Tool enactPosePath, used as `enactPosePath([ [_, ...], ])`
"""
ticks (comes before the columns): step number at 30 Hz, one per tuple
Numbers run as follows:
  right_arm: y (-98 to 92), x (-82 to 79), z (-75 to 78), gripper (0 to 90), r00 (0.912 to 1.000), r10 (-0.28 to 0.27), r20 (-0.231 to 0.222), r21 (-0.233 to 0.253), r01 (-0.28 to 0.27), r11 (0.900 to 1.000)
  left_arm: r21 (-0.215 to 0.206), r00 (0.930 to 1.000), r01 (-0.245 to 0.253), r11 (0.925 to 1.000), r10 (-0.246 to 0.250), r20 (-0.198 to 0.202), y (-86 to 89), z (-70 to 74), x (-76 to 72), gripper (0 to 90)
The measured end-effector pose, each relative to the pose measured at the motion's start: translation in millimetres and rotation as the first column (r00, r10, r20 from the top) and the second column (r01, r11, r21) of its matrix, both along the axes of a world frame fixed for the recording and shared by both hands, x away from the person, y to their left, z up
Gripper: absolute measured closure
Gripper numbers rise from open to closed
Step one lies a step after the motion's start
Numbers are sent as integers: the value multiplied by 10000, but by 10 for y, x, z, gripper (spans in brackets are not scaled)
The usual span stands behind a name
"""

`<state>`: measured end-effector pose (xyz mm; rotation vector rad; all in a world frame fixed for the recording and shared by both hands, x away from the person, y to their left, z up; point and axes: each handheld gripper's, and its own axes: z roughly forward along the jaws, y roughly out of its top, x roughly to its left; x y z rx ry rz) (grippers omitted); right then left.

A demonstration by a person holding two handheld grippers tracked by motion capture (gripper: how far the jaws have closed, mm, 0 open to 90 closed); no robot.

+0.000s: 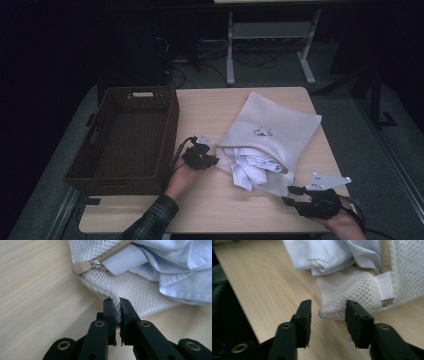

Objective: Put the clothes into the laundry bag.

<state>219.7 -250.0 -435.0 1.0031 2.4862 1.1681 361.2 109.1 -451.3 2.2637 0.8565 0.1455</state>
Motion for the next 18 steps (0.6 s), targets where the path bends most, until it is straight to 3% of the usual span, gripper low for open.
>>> enactPosePath([
  [3, -25, 36, -32, 750, 9995, -301, 139, -490, 307, 9983, -158, 9998, 123, 9998, -125, -127, 20, 6, -78, 846],
  [6, -70, 78, -44, 813, 9985, -531, 166, -556, 540, 9970, -309, 9994, 255, 9992, -261, -205, 30, 8, -159, 845],
  [18, -164, 469, -85, 830, 9918, -1224, 367, -556, 1243, 9907, -508, 9973, 660, 9965, -674, -274, -27, 41, -432, 843],
])
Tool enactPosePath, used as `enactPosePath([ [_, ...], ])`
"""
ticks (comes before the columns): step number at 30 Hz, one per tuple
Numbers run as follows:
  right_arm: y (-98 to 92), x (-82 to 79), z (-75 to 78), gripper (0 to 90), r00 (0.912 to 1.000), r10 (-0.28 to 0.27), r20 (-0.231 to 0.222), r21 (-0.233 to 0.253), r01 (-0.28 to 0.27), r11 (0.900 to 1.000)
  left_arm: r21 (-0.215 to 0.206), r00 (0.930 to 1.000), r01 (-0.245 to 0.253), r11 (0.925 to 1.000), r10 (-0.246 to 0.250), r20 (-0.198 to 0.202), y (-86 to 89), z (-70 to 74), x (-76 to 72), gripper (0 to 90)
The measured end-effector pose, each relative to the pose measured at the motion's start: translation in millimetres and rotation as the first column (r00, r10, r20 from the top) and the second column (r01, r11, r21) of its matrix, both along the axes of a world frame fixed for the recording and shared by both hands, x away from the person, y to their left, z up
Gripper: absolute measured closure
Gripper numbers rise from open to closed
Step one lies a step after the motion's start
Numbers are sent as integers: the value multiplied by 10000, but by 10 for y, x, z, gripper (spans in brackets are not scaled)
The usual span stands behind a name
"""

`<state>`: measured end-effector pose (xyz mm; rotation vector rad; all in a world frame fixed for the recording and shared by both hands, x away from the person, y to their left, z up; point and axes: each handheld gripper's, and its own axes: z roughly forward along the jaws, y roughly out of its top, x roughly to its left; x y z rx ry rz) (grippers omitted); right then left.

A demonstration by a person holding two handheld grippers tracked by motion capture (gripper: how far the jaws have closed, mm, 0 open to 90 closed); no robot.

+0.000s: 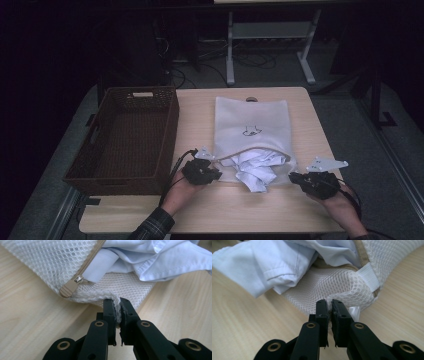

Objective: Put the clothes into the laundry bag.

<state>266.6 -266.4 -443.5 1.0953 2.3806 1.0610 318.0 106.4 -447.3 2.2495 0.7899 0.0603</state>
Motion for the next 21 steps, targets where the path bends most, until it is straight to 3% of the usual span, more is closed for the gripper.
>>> enactPosePath([
  [5, -39, 122, -14, 830, 9998, -216, -19, 78, 216, 9997, -133, 9999, 19, 9999, -21, -108, -29, 7, -46, 841],
  [10, -95, 365, -35, 830, 9980, -636, -48, 327, 637, 9974, -116, 9998, 185, 9998, -185, -33, -133, -1, -105, 840],
  [17, -89, 642, -93, 825, 9958, -905, -133, 325, 909, 9953, -88, 9991, 419, 9991, -418, 101, -222, -20, -128, 839],
  [21, -118, 659, -59, 676, 9971, -593, -469, 753, 628, 9952, -152, 9988, 479, 9987, -477, 137, -215, -26, -125, 839],
])
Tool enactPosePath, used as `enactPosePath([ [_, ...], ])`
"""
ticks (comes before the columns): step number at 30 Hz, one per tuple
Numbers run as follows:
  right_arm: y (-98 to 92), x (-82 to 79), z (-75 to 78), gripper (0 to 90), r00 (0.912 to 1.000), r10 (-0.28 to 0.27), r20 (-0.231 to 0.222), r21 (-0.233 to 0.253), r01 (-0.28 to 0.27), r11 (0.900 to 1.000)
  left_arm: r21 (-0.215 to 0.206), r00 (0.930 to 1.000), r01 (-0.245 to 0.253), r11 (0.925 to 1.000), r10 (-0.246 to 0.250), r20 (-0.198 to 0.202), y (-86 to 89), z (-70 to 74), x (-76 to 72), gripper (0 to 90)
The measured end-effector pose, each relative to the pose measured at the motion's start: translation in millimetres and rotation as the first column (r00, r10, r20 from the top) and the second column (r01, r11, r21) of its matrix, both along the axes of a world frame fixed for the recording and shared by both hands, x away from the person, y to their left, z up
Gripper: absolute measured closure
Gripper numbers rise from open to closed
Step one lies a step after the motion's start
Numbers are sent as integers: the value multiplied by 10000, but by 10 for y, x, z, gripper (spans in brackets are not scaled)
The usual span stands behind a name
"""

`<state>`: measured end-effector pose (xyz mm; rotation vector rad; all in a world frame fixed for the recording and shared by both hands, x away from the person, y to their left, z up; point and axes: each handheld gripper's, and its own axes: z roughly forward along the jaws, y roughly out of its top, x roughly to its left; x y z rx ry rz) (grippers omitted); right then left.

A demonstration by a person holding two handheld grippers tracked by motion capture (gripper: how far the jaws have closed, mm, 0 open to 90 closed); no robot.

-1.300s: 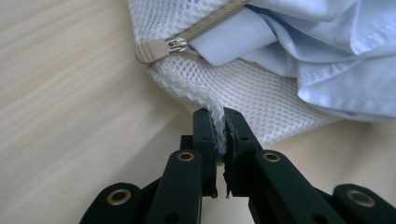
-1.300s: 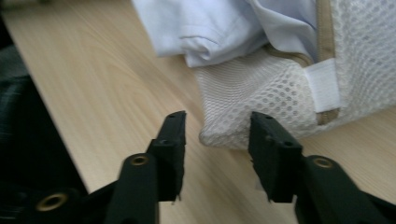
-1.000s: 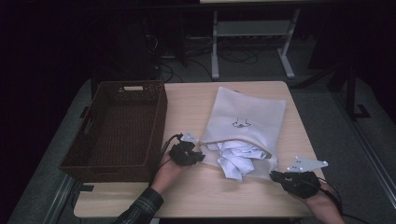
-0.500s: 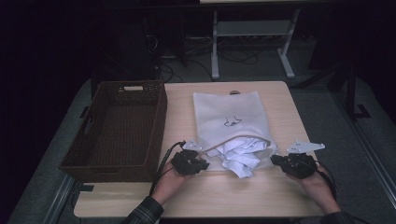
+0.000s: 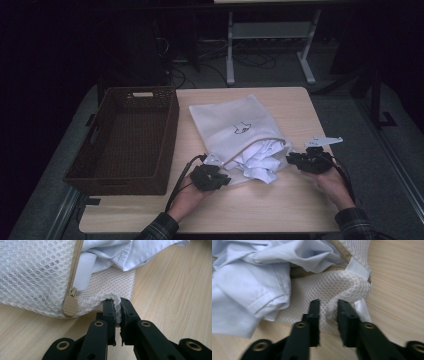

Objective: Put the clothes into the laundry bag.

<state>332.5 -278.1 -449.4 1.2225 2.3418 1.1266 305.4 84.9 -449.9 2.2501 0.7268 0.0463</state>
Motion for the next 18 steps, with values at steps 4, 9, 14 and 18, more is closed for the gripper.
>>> enactPosePath([
  [4, -8, -103, 149, 497, 9993, 370, 38, 626, -371, 9973, 10, 9999, 86, 10000, -86, 69, 9, -2, 3, 839],
  [9, 122, -310, 186, 426, 9917, 1282, -66, 787, -1273, 9887, 19, 9999, 124, 9999, -124, 70, 10, -2, 0, 838],
  [14, 314, -387, 225, 372, 9777, 2098, -51, 980, -2083, 9731, 56, 9998, 171, 9998, -171, 69, 12, -7, 3, 838],
  [18, 499, -353, 240, 354, 9707, 2402, 62, 1049, -2395, 9652, 26, 9998, 182, 9998, -182, 57, 14, -11, 5, 838],
])
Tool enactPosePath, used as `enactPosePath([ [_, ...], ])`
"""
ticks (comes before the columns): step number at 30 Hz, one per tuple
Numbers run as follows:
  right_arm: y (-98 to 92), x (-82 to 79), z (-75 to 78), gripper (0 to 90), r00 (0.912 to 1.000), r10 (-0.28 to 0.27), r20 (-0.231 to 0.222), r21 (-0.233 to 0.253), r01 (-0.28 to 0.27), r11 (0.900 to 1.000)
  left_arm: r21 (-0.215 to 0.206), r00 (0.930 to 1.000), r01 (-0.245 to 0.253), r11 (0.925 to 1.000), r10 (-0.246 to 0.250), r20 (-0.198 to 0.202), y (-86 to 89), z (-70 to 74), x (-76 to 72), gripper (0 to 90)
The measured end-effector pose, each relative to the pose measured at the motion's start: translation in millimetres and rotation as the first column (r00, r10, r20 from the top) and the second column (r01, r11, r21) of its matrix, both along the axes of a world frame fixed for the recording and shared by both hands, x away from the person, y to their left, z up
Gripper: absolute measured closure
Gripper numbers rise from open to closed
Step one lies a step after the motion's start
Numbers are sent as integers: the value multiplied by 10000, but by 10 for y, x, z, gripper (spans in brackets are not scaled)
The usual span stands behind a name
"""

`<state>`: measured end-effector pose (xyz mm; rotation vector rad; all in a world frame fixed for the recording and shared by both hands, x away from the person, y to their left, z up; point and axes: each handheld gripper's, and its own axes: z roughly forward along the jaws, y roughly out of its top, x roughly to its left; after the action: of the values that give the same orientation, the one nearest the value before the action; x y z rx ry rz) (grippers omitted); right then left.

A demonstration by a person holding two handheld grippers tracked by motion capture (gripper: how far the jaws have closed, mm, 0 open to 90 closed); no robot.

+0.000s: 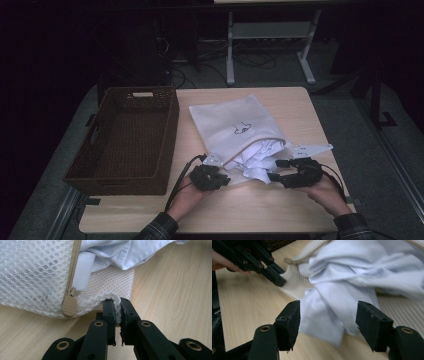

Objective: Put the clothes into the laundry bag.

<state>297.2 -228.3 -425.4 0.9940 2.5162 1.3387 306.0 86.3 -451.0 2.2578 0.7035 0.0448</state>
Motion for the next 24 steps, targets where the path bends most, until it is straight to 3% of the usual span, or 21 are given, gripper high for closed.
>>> enactPosePath([
  [2, 100, 37, 1, 349, 9999, 98, 26, -84, -98, 9999, 3, 10000, -14, 10000, 14, -3, -1, -1, -2, 838],
  [6, 261, 96, -90, 348, 9999, 149, 59, -798, -144, 9967, 7, 10000, -12, 10000, 12, 2, -2, -4, -5, 839],
  [9, 356, 109, -203, 355, 9998, 166, 141, -1864, -137, 9824, 17, 10000, 14, 10000, -14, -16, -6, -7, -9, 839],
  [13, 388, 106, -286, 428, 9997, 59, 239, -2427, 1, 9701, 39, 10000, 12, 10000, -12, 5, -7, -5, -15, 839],
  [20, 334, 98, -323, 718, 9985, -261, 487, -2456, 373, 9687, 102, 9999, 71, 9999, -72, 106, -17, 1, -23, 839],
  [24, 354, 83, -286, 775, 9981, -319, 523, -2351, 433, 9710, 128, 9999, 59, 9999, -60, 119, -17, 5, -27, 839],
])
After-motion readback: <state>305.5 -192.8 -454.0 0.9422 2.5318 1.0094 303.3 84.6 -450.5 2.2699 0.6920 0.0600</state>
